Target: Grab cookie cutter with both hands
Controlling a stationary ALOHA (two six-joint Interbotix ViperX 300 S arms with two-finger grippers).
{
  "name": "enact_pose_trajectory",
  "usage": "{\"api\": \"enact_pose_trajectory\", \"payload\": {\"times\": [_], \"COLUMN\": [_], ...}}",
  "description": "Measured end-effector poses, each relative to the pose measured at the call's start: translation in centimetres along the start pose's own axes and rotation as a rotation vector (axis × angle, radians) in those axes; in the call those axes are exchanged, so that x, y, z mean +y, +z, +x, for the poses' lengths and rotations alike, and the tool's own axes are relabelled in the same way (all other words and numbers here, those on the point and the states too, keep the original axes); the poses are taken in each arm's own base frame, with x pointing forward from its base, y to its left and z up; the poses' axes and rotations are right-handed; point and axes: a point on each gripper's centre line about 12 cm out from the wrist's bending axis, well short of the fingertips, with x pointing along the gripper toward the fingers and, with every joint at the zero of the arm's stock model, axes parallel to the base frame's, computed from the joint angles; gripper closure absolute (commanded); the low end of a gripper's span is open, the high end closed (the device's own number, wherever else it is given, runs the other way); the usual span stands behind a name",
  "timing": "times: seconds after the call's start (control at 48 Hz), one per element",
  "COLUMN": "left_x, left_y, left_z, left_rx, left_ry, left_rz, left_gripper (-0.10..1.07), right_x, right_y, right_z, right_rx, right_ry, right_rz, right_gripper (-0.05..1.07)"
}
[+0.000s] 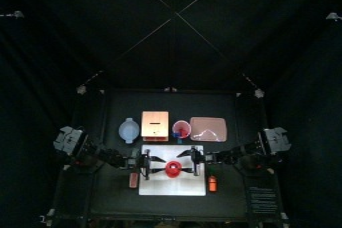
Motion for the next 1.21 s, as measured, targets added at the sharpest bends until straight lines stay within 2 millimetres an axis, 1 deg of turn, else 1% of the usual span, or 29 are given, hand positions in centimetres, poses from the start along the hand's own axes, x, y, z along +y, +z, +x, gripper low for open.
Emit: {"api": "enact_pose_trajectory", "payload": {"times": [0.167,0.354,0.479,0.583,0.667,1.0,1.208], "left_x": [-0.4,-0.6,-0.6,-0.6,-0.7,-0.6,-0.6], "left_y": [-1.3,-1.4,-1.4,-1.6,-1.8,-2.2,-2.3], "left_z": [1.2,1.9,2.1,2.3,2.6,3.2,3.2], "left_rx": [0.032,0.030,0.030,0.033,0.037,0.047,0.049], "left_ry": [0.015,0.017,0.023,0.027,0.028,0.046,0.046], "left_rz": [-0.010,-0.013,-0.018,-0.020,-0.020,-0.023,-0.005], "left_gripper": [0.21,0.21,0.21,0.21,0.21,0.21,0.22], "right_x": [0.5,1.4,1.6,1.9,2.1,2.9,3.2], "right_y": [-0.6,-0.5,-0.9,-1.7,-1.8,-1.6,-2.1], "right_z": [0.4,0.4,0.7,1.0,1.0,1.1,1.2], "right_rx": [-0.014,-0.044,-0.065,-0.066,-0.067,-0.076,-0.028], "right_ry": [-0.006,-0.001,-0.044,-0.087,-0.105,-0.072,-0.058], "right_rz": [0.019,0.006,-0.010,-0.020,-0.013,-0.025,-0.028], "right_gripper": [0.06,0.06,0.06,0.06,0.06,0.06,0.05]}}
